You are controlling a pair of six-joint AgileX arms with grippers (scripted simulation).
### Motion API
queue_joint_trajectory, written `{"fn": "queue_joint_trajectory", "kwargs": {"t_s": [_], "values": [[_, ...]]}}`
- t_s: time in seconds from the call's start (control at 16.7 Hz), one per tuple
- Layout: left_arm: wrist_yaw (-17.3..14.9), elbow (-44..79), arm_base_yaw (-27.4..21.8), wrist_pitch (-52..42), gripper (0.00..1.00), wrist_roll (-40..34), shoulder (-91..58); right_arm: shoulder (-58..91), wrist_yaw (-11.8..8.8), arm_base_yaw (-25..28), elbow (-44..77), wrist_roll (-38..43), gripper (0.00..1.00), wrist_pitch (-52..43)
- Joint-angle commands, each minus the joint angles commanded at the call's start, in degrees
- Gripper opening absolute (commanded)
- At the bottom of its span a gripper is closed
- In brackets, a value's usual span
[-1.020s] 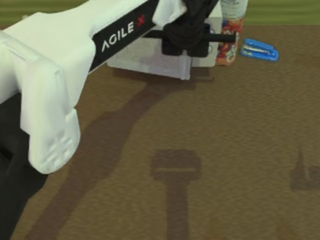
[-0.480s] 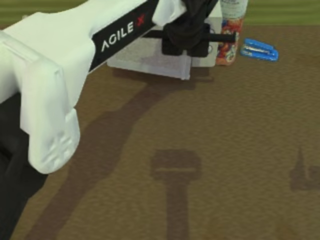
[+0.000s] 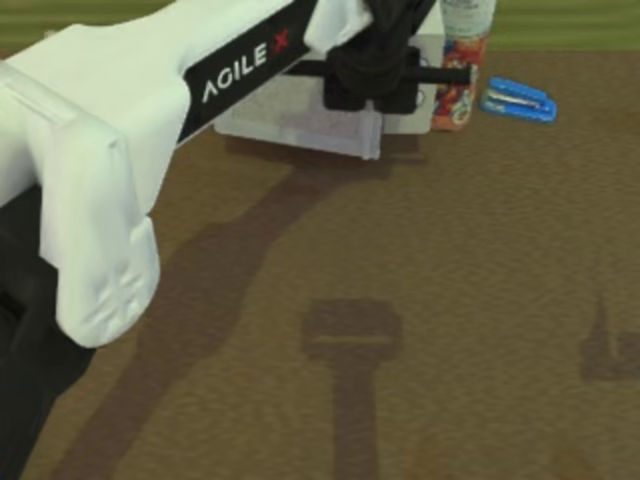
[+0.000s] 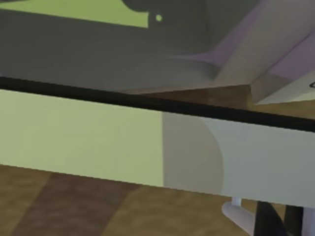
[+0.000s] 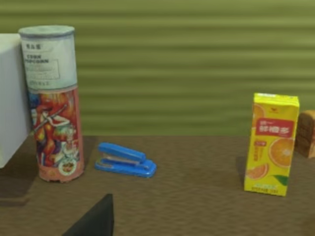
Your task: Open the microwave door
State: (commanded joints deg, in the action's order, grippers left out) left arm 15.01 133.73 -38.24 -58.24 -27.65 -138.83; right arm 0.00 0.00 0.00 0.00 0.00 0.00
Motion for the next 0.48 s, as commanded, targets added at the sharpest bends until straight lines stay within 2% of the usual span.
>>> {"fn": "queue_joint_trajectory", "kwargs": {"t_s": [0.24,0.48], "values": [[-0.3,-0.3,-0.5,0.2,0.00,-0.1,-0.2,0.0,0.0,0.0,0.0,0.0,1.00,0.0],[-1.1,-6.1,0.1,3.4,0.00,2.5,3.6,0.0,0.0,0.0,0.0,0.0,1.00,0.0]]}}
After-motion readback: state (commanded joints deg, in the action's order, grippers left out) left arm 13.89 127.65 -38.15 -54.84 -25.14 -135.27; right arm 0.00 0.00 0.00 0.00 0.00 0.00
